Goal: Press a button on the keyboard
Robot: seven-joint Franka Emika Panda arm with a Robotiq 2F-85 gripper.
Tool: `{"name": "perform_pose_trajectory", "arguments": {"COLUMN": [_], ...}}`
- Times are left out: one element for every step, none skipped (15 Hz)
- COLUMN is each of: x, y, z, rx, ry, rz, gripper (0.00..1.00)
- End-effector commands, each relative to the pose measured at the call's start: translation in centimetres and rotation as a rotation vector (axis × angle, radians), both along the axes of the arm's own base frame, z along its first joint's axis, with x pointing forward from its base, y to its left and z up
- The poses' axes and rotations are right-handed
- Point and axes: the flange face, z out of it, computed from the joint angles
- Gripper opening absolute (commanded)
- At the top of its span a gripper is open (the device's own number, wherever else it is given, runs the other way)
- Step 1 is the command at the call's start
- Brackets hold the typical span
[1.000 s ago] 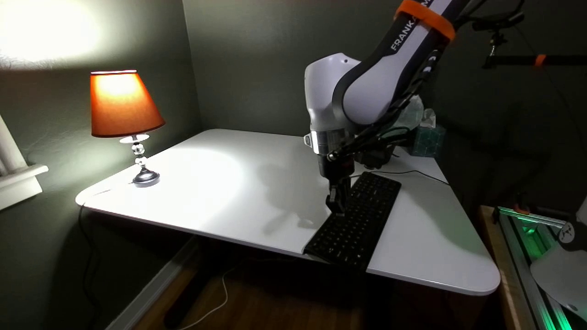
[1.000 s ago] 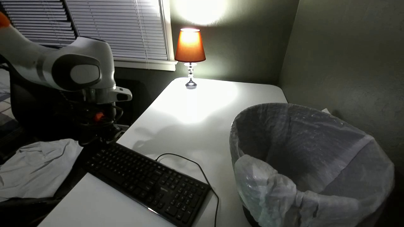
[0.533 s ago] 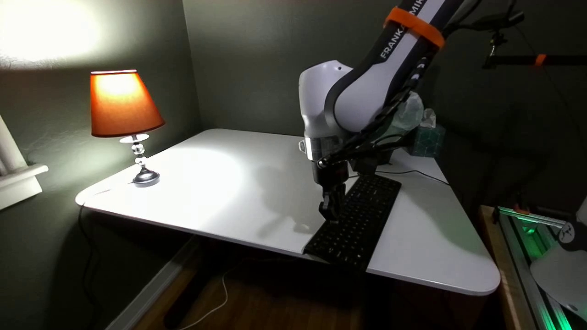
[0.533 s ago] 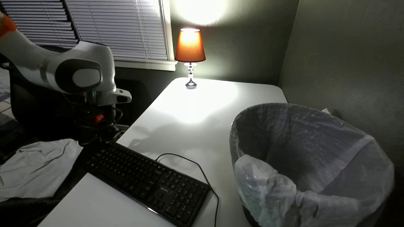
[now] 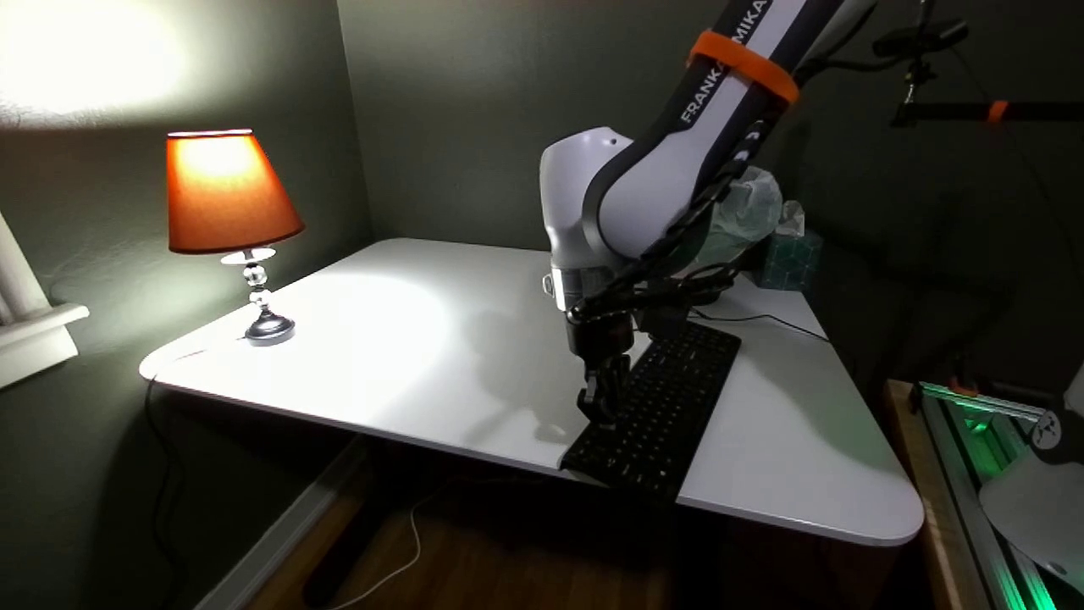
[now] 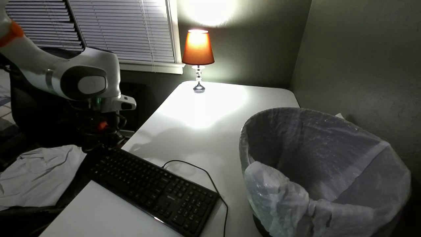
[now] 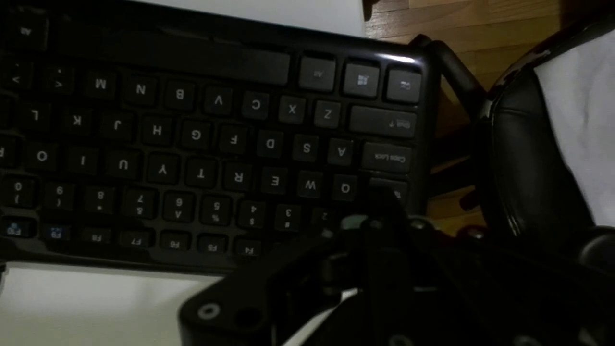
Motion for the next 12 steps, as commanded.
{"name": "perform_pose_trajectory", "arguments": {"x": [0.6,0.7,0.8,1.0,1.1,1.2,1.3,1.4,1.5,1.5,1.6,1.7], "y": [0.9,1.0,1.1,1.2,1.2,1.3,1.4,1.4,1.4,1.5,1.5,1.6], "z": [-1.0,-1.2,-1.3,-1.4,-1.5,-1.7,-1.8,-1.9,-2.0,-2.0,-2.1,-2.2], "rx": [0.021,0.023,0.025,0.026,0.028,0.029,0.03,0.031,0.031,0.033,0.034,0.034], "ry": [-0.01,-0.009,-0.007,-0.009,-0.008,-0.009,-0.008,-0.008,-0.008,-0.007,-0.005,-0.005], "rz": [-0.009,-0.01,-0.012,-0.016,-0.017,-0.018,-0.018,-0.018,-0.018,-0.018,-0.017,-0.016], "gripper": [0.0,0.0,0.0,0.0,0.0,0.0,0.0,0.0,0.0,0.0,0.0,0.0]}}
